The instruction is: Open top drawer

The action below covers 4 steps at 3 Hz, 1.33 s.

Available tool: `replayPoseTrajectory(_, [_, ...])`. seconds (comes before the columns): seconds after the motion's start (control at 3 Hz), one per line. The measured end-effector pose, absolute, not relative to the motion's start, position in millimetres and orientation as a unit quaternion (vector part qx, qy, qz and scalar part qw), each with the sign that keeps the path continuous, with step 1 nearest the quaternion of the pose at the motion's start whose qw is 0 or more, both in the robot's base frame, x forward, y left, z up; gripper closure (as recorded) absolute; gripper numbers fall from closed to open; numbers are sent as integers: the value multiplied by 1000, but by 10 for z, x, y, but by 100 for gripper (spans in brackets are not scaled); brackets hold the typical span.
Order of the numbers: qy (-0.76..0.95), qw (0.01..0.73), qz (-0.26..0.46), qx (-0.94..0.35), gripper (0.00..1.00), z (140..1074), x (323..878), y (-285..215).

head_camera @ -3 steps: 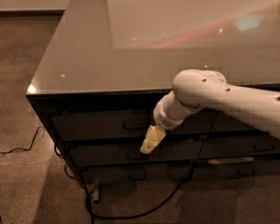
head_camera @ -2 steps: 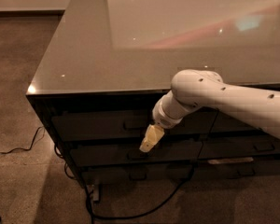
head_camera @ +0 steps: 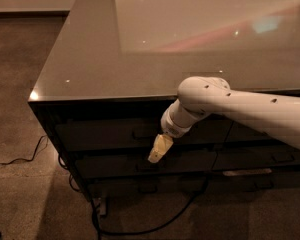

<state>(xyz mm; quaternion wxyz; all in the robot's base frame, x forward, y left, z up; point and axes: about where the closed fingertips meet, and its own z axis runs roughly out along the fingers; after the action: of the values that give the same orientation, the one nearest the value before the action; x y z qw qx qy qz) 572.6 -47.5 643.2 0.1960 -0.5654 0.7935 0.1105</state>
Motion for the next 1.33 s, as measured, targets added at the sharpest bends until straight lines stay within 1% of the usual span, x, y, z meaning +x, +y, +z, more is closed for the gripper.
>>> replayPoseTrajectory(0.33, [795,181,115,-568,18,6283,5726,-473])
replayPoseTrajectory(1.33, [795,181,115,-568,88,6467,5726,-477])
